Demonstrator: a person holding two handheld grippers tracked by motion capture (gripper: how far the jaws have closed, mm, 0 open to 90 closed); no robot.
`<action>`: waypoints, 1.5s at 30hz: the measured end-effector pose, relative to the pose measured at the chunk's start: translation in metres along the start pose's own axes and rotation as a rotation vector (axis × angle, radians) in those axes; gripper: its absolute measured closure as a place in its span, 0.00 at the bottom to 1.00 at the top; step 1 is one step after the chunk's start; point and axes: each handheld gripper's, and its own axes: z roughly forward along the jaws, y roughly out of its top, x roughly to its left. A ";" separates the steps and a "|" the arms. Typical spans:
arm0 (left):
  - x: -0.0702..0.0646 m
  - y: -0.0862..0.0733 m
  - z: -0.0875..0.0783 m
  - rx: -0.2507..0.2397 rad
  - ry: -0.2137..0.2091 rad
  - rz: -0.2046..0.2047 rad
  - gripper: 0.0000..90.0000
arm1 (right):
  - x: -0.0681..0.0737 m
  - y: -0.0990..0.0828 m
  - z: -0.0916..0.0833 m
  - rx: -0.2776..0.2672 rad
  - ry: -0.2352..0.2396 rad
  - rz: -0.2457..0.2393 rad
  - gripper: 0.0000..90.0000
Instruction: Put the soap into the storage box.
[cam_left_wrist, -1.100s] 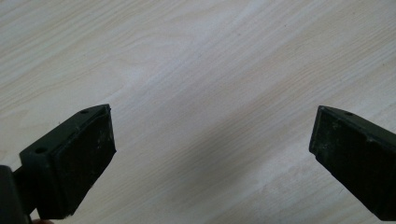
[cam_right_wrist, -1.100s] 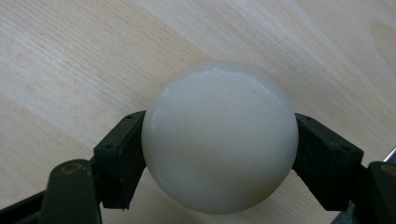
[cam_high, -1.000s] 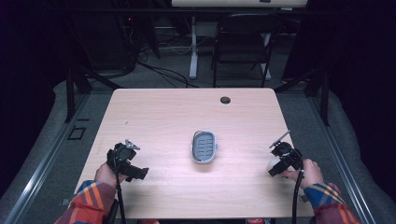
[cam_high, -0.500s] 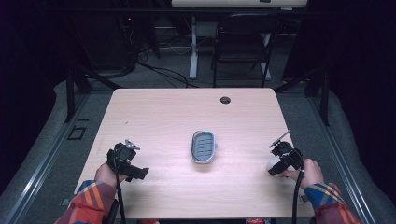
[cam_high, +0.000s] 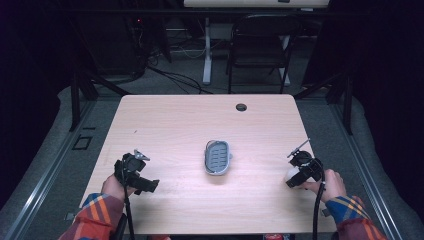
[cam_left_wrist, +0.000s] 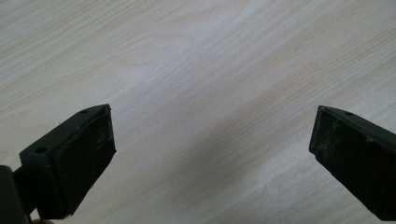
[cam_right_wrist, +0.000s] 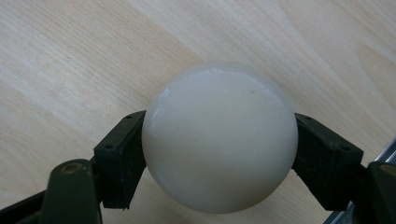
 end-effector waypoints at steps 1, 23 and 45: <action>0.000 0.000 0.000 0.003 0.000 0.001 0.00 | -0.001 0.000 -0.001 0.000 -0.005 -0.007 0.27; 0.000 0.000 0.000 0.001 0.000 -0.001 0.00 | 0.011 0.025 -0.001 -0.041 -0.018 -0.035 0.27; 0.000 0.000 0.000 -0.001 0.001 -0.002 0.00 | 0.022 0.047 -0.007 -0.055 -0.020 -0.087 0.27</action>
